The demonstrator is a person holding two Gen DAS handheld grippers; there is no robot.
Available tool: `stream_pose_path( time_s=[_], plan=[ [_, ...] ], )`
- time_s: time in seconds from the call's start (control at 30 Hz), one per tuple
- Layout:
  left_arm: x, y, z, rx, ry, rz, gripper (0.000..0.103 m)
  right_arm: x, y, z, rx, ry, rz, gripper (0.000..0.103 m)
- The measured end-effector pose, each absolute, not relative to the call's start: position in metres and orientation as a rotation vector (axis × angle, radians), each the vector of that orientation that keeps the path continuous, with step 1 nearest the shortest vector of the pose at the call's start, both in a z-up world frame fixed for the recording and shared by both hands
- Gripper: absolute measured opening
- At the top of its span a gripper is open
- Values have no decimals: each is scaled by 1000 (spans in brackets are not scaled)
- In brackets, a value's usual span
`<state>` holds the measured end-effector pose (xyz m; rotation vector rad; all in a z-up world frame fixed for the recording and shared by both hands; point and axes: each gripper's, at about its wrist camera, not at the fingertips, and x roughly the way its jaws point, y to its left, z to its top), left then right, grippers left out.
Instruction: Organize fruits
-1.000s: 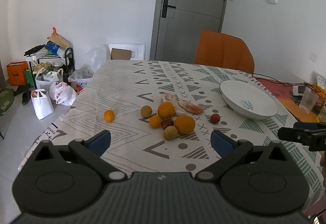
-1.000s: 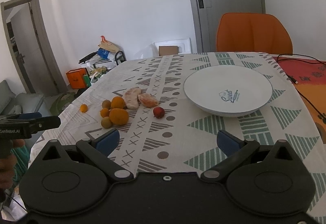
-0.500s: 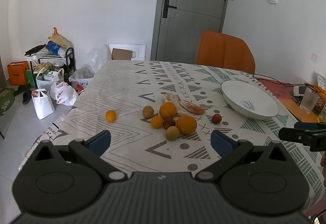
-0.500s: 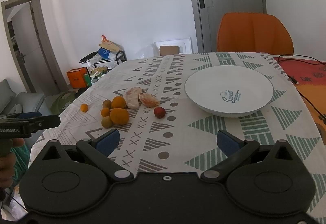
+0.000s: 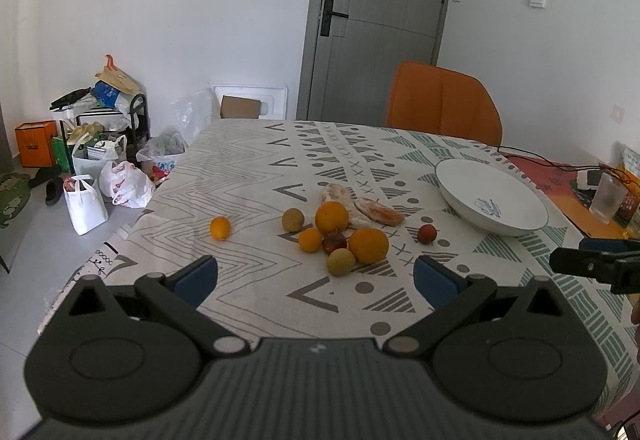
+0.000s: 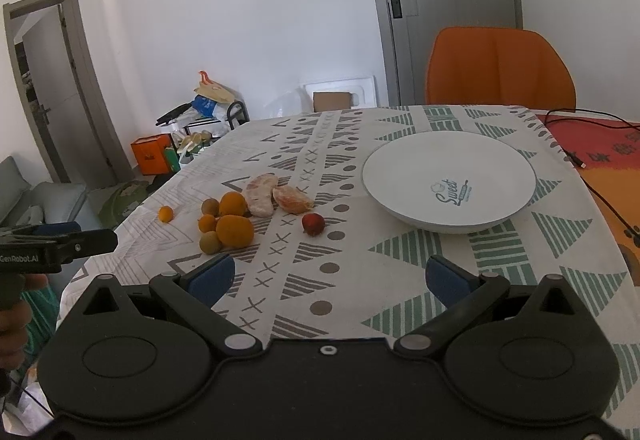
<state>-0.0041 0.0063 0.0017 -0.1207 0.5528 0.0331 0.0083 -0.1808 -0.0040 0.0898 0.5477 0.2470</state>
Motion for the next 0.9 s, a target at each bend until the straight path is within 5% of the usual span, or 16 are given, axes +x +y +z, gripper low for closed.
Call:
stream_pose_path(
  time_s=[0.9],
  plan=[
    [19,7,-29,-129,569,18,102,30,-177,-11,105,584,310,103]
  ],
)
